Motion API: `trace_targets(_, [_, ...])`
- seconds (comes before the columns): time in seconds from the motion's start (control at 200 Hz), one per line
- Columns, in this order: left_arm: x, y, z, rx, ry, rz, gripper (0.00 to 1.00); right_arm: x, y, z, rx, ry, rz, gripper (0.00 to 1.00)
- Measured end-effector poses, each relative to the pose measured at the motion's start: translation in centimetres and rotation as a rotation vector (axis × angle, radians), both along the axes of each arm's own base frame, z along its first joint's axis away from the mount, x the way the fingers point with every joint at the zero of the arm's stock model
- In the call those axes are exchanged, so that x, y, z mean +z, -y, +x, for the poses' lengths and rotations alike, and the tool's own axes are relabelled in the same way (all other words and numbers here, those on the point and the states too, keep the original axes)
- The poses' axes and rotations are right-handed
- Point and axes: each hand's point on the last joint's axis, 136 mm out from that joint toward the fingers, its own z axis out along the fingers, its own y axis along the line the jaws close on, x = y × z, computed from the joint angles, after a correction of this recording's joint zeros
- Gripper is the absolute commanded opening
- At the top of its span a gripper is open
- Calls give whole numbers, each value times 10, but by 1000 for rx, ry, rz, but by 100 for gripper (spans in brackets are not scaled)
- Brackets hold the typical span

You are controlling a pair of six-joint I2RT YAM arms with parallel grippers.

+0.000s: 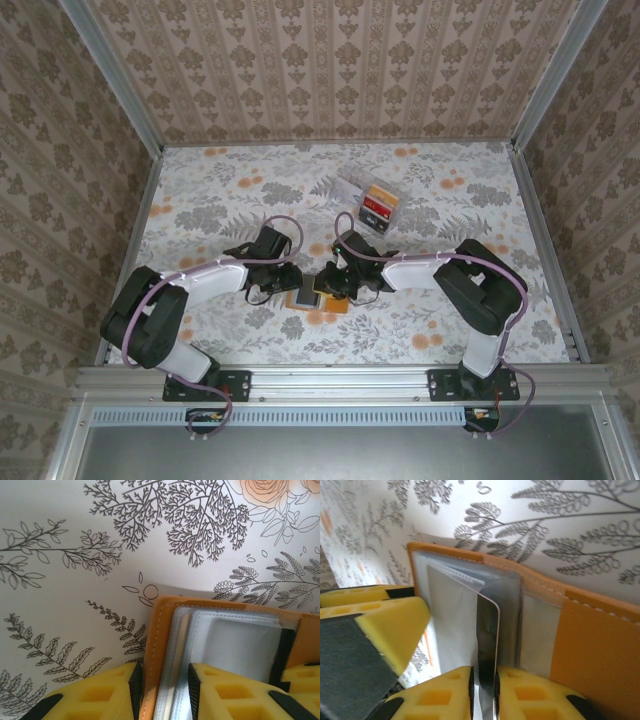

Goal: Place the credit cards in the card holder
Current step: Insert the credit card into the card slot.

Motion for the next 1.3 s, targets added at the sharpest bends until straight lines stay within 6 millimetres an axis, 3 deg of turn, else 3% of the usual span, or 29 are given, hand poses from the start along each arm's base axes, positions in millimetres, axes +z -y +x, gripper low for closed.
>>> trace_targets(0.16, [0,0,0,1,-1,-2,33,2,8,-2,4,2,-57,25])
trace_targets(0.48, [0,1,-1,-1,-4,-6,33,1,7,0,17,8,-71,12])
trace_targets(0.905, [-1,1,-2,-4,-6,-13,33,0,-7,5,33,12,-41,12])
trace_targets(1.3, [0,2,-2,-4,-4,-14,33,4,16,5,17,41,-179,15])
